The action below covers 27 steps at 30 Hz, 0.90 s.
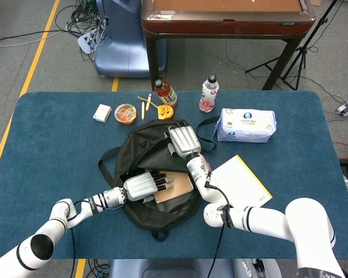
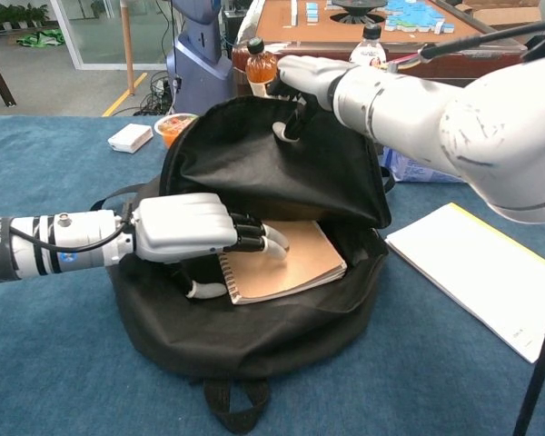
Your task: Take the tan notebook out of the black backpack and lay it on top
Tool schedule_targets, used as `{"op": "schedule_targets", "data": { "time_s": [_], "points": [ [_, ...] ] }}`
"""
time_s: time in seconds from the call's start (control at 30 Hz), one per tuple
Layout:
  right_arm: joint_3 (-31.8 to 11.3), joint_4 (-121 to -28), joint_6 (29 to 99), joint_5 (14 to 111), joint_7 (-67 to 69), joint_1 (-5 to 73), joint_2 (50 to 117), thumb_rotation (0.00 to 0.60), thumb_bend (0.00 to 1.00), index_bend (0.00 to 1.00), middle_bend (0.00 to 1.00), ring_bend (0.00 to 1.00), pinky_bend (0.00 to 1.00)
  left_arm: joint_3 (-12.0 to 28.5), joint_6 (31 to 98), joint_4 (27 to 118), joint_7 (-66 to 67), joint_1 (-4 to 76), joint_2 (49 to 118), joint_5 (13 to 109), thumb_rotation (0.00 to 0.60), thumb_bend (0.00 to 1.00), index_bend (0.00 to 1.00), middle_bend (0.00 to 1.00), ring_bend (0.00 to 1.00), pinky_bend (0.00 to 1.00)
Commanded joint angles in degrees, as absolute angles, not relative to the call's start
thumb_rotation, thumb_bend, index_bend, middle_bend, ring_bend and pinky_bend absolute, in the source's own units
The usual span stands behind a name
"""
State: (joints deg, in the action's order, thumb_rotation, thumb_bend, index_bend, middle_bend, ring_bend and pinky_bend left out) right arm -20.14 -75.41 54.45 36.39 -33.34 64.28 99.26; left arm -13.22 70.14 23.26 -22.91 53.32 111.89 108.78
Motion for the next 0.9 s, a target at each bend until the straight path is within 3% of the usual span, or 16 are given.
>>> {"op": "schedule_targets", "data": {
  "time_s": [0.03, 0.9],
  "points": [
    [-20.1, -75.3, 54.4, 36.5, -33.2, 64.2, 99.4, 0.6, 0.62, 0.77, 0.37, 0.16, 0.15, -13.1, 70.2, 24.0, -22.8, 53.4, 111.7, 108.3, 0.6, 0.24, 0.14, 0.11, 0.16, 0.26],
    [-19.9, -74.5, 54.3, 36.5, -32.8, 63.8, 99.6, 0.6, 0.62, 0.77, 0.37, 0.17, 0.15, -9.9, 69.5, 23.0, -25.5, 53.6, 115.2, 103.7, 0.6, 0.24, 0.16, 0.11, 0.16, 0.26]
  ]
}}
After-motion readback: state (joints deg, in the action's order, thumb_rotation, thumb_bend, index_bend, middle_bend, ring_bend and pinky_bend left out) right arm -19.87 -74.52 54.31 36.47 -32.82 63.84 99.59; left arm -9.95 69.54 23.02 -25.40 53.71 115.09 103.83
